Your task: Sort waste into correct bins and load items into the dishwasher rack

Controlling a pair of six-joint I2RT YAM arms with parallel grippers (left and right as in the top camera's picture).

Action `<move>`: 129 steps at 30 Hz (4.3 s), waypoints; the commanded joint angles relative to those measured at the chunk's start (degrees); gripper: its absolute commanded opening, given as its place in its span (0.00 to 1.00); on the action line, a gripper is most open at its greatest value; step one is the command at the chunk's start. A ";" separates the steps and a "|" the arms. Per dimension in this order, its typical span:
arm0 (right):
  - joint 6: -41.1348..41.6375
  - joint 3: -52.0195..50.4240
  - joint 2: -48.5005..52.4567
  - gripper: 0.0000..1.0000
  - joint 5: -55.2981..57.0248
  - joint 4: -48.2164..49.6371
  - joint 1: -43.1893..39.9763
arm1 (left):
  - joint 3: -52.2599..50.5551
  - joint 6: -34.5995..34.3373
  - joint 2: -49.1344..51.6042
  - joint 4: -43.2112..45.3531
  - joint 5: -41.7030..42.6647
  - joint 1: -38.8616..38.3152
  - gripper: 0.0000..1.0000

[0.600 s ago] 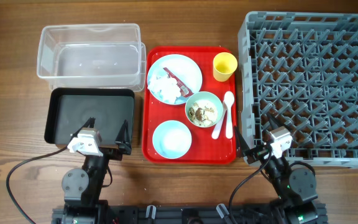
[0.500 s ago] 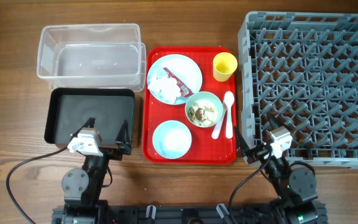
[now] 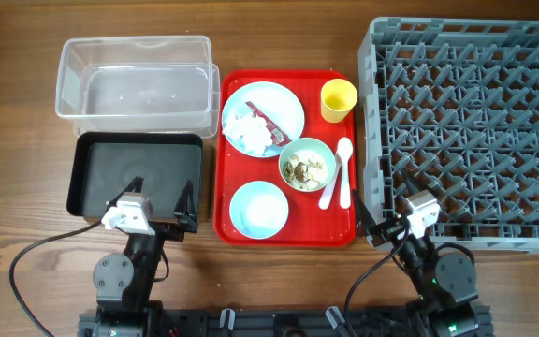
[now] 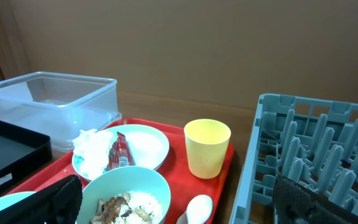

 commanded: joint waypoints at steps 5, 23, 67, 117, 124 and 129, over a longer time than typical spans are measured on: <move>-0.63 -0.07 -0.42 1.00 0.74 0.15 -0.35 | -0.42 1.11 -0.35 -0.02 0.07 0.37 1.00; -0.59 -0.07 -0.42 1.00 0.72 0.15 -0.35 | -0.42 1.11 -0.35 0.00 0.07 0.37 1.00; -0.52 25.64 12.96 1.00 -5.25 -9.29 -0.35 | 21.16 1.16 16.57 -1.01 8.92 0.35 1.00; 4.15 53.42 45.44 1.00 -18.32 -41.38 -0.35 | 98.64 -26.40 120.80 -48.04 -11.56 -24.61 1.00; 4.17 53.42 47.15 1.00 -18.34 -41.75 -0.35 | 98.64 -26.40 125.83 -47.34 -11.58 -24.61 1.00; 4.22 53.42 49.31 1.00 -18.36 -41.68 -0.35 | 98.64 -26.40 128.50 -45.88 -11.56 -24.68 0.95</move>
